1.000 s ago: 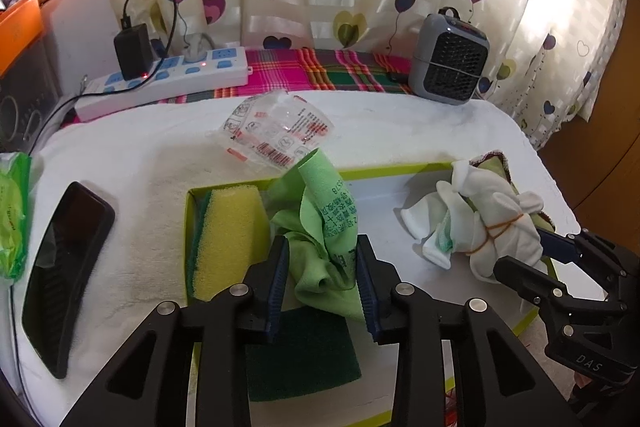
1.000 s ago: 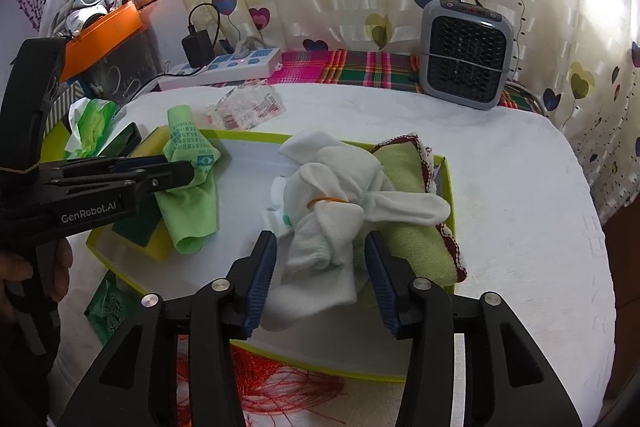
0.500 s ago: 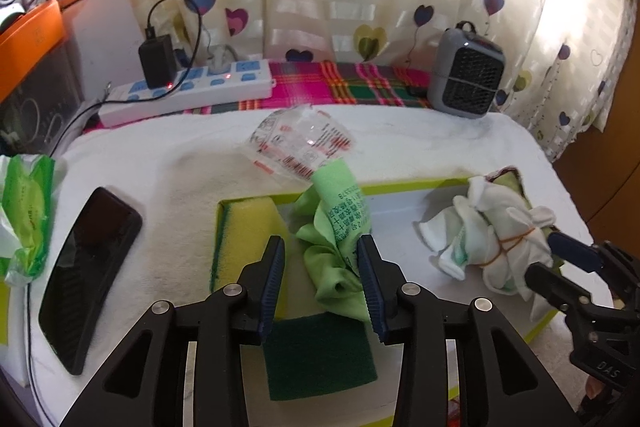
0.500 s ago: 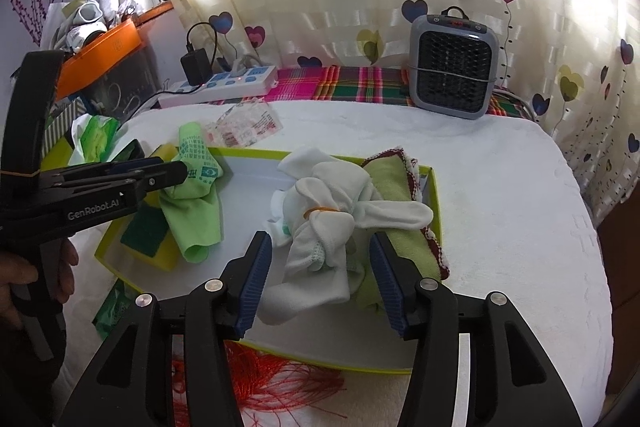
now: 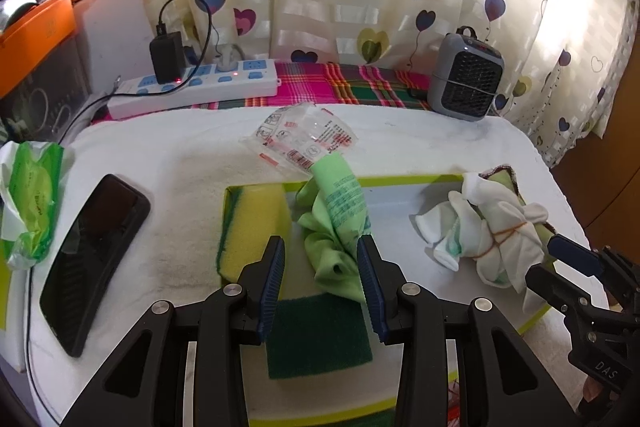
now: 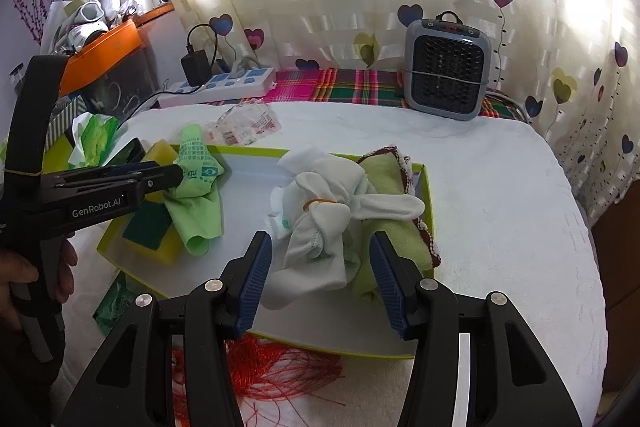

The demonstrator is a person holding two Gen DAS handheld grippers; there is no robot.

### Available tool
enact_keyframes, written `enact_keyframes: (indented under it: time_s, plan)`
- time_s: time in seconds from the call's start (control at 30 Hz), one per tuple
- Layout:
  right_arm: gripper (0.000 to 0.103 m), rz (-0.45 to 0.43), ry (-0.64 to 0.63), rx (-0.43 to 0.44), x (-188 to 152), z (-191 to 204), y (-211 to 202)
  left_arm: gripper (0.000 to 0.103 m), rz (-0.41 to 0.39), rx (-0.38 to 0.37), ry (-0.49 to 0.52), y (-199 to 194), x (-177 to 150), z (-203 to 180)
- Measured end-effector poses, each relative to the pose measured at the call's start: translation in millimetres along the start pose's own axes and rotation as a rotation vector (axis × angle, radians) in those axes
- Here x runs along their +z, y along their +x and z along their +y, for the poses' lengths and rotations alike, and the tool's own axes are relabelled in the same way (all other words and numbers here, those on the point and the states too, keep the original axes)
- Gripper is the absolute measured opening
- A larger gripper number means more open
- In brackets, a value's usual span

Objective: Organize soft objects
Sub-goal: 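Open the left tool over the sponges while the right tool releases the socks, then withdraw both open tools from the box toward the green packet and red tassel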

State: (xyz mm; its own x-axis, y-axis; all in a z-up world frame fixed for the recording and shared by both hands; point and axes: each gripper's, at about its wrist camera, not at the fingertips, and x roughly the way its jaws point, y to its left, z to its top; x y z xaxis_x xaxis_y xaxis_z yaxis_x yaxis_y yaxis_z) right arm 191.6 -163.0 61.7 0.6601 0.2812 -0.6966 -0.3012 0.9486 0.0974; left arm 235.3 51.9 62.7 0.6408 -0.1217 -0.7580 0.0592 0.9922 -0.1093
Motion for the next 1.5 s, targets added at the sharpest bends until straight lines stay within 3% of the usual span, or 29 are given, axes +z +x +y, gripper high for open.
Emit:
enact_keyframes:
  time_s: [0.73, 1.5]
  plan:
    - [0.052, -0.043, 0.02, -0.003, -17.4, 11.2, -29.8, 0.038, -0.044, 0.003, 0.011, -46.8, -33.8, -3.0]
    - [0.052, -0.039, 0.054, 0.005, -37.2, 18.9, -35.6, 0.038, -0.061, 0.017, 0.008, -64.5, -64.7, 2.8]
